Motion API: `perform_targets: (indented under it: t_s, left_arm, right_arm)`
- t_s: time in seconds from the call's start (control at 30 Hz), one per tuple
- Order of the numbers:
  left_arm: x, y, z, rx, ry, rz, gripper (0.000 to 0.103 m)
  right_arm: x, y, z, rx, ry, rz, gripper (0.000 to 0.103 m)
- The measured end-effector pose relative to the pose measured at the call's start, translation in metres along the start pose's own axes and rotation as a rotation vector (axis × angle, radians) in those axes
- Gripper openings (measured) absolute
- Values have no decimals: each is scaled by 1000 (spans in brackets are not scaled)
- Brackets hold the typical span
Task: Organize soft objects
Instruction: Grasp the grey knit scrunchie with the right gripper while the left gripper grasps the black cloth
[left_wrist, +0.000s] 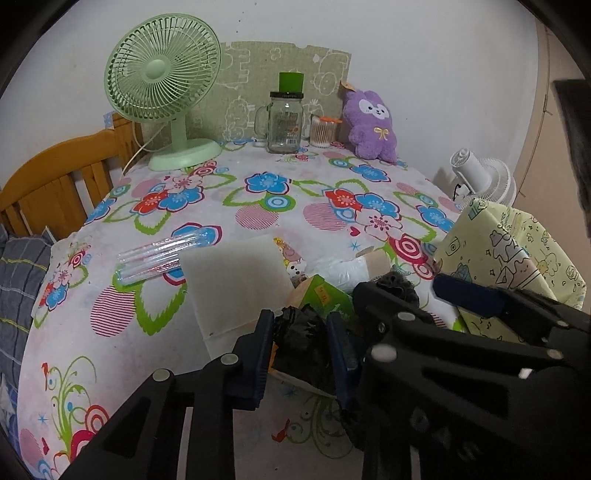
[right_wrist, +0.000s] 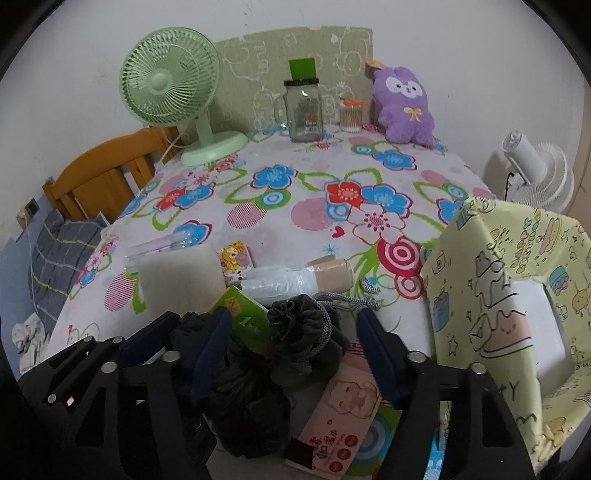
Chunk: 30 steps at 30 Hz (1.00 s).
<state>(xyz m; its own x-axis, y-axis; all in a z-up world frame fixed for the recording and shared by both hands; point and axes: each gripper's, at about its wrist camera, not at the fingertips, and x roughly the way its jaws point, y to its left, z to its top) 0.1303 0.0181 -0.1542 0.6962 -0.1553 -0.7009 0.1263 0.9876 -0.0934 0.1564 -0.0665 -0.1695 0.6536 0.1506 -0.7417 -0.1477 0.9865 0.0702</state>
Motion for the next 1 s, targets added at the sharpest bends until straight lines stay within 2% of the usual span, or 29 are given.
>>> perform_targets:
  t_s: [0.1,0.17,0.27,0.47,1.0]
  left_arm:
    - [3,-2,-1,7,5,-2,27]
    - [4,-3,0,7,8,-9,26]
    - [3,-6,1,13,6,-8,24]
    - [-3,-9,3,14,-7,0,20]
    - [-36,-18,14,30,-84,25,8]
  right_arm:
    - [9,-4,1,18,34,3,55]
    - [12,-6,1,34,46,22,42]
    - [12,-5,2,28,39,22,36]
    - [4,-9,3,39,27,30,32]
    - [-36,-10,10,39,-58,40,31]
